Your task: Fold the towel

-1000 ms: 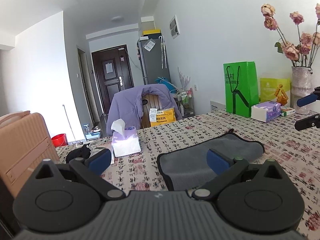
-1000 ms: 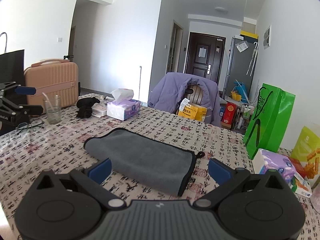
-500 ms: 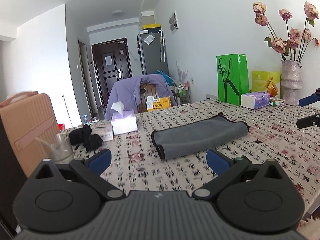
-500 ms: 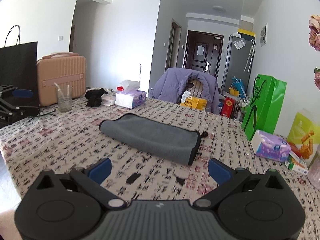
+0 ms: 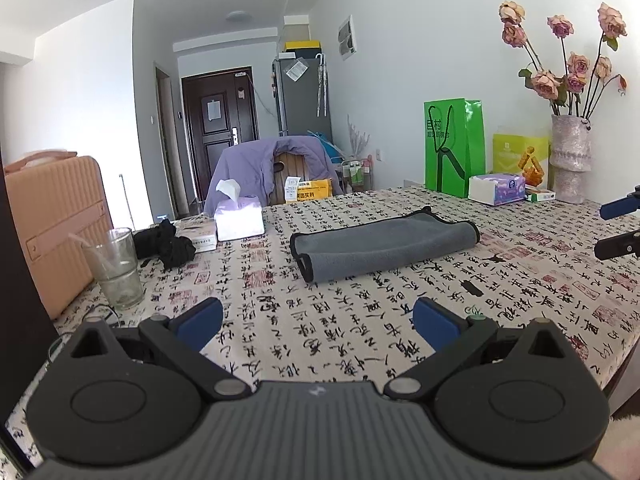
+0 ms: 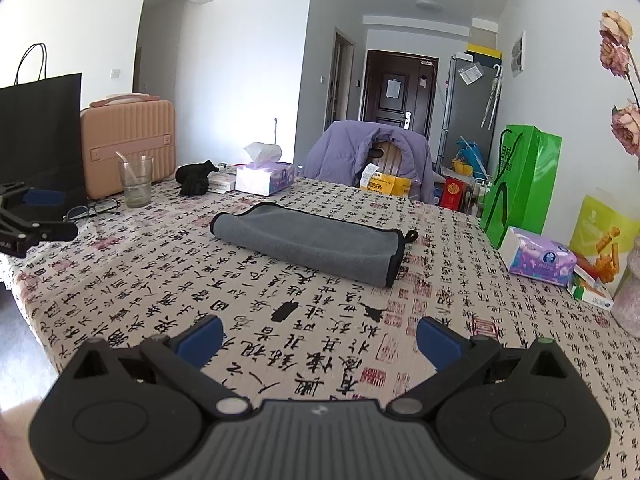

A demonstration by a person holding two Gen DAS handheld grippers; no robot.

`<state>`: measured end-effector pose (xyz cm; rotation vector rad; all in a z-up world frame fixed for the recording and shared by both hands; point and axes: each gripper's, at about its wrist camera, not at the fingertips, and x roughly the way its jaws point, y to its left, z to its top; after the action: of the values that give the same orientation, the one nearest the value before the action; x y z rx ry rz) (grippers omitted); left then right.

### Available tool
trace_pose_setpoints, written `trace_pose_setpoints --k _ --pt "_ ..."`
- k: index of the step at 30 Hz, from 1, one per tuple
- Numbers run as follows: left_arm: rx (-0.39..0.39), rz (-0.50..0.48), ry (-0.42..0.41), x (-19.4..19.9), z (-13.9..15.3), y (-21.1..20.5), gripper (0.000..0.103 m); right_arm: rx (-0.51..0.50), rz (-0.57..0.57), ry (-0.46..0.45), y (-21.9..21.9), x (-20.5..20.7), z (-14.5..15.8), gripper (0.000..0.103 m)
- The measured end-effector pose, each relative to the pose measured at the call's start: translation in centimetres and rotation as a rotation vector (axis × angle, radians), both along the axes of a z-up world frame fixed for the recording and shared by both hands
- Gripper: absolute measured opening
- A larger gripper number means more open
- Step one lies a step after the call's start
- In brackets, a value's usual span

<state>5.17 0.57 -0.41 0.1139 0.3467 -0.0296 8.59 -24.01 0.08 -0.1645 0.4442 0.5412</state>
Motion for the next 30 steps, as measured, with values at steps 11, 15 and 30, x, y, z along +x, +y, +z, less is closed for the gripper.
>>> trace_pose_setpoints --k 11,15,30 --pt "-0.028 0.028 -0.016 -1.2 -0.8 0.1 0.103 0.022 -0.054 0.02 -0.7 -1.2 -1.1 0.103" --pt "-0.013 0.019 -0.024 -1.2 -0.7 -0.3 0.103 0.026 -0.065 0.02 -1.0 -1.5 -1.2 0.103" --pt "-0.027 0.009 -0.031 -1.3 -0.9 -0.3 0.103 0.033 -0.072 0.021 -1.2 -1.6 -1.4 0.103"
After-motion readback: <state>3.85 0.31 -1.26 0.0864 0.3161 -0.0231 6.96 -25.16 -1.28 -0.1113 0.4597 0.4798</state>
